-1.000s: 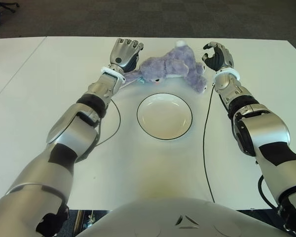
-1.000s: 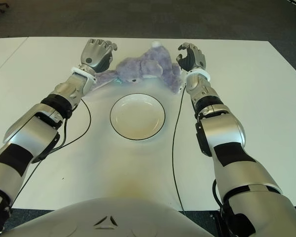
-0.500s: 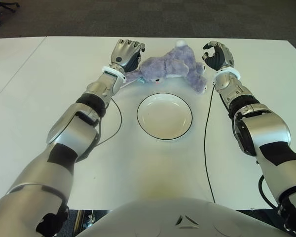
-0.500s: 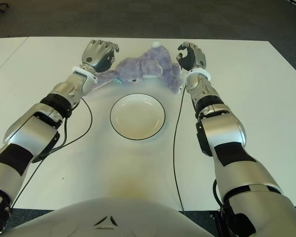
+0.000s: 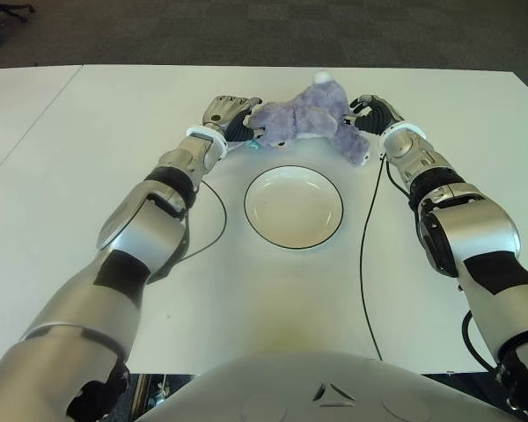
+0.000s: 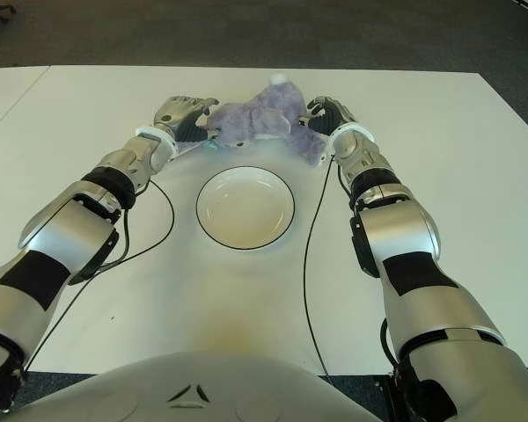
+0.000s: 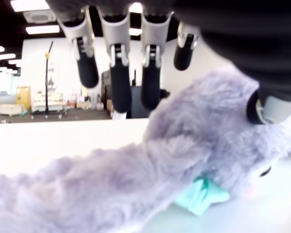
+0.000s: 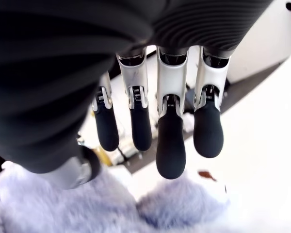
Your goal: Put the doll into the plate.
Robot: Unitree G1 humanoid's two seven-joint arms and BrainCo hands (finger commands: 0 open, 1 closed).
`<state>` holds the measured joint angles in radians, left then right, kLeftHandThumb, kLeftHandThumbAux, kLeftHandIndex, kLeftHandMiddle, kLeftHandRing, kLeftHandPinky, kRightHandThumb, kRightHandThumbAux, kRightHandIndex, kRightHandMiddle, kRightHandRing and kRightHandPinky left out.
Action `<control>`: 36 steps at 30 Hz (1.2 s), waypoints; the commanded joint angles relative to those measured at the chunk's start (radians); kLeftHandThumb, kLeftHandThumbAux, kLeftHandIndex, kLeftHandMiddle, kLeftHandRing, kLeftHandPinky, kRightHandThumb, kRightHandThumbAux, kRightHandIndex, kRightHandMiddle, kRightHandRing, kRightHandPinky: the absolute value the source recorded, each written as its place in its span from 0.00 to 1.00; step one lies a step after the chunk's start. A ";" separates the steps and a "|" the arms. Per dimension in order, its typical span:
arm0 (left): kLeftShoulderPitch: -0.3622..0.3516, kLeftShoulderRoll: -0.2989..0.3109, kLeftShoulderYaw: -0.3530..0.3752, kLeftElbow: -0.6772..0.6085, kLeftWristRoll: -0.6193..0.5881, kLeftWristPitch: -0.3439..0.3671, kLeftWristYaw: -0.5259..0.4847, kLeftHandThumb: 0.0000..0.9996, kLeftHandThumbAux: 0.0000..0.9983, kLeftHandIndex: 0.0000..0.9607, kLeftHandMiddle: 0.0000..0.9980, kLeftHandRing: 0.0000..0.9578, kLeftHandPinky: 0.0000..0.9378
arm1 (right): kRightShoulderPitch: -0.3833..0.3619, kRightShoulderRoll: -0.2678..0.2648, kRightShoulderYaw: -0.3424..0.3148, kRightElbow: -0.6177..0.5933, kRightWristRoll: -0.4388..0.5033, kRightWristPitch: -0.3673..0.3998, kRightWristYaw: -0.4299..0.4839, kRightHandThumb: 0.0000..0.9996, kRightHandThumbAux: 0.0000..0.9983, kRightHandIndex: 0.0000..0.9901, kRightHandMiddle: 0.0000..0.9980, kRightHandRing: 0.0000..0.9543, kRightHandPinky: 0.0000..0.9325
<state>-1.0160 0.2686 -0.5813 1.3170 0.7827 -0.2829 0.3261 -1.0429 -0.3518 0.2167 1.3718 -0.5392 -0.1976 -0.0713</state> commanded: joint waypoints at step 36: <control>0.018 -0.113 0.148 0.064 -0.134 0.047 -0.172 0.09 0.33 0.00 0.00 0.00 0.00 | 0.029 0.043 0.078 0.005 -0.027 0.012 -0.045 0.30 0.50 0.00 0.00 0.00 0.00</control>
<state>-1.0271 0.1740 -0.4438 1.3729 0.6651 -0.2374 0.1807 -1.0312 -0.3303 0.3045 1.3723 -0.5795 -0.1753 -0.1073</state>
